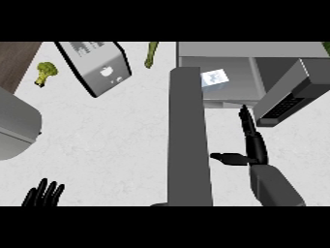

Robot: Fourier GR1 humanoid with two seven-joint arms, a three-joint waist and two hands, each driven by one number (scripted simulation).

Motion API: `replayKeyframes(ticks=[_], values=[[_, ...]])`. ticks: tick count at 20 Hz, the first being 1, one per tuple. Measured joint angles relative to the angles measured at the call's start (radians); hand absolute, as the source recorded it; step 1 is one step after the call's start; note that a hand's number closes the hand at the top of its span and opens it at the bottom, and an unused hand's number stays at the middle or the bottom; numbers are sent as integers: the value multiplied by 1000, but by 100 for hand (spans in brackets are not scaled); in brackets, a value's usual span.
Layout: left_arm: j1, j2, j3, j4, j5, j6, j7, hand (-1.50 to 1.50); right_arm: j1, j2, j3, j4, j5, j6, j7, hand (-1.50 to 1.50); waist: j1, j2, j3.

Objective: Pick up the milk, place it into the microwave and close the microwave

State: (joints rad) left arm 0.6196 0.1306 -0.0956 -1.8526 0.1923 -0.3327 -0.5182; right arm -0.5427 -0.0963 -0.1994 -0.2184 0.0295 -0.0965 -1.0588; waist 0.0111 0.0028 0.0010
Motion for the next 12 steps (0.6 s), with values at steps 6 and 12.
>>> replayKeyframes(ticks=[6,12], values=[[-27,-10,-44,5,-24,-4,41,-150,136,-32,8,-112,-19,45,-9,150,-14,-5,-1],[-92,4,-122,55,-105,-32,73,150,249,-97,7,-221,-42,96,0,-150,-20,-6,-1]])
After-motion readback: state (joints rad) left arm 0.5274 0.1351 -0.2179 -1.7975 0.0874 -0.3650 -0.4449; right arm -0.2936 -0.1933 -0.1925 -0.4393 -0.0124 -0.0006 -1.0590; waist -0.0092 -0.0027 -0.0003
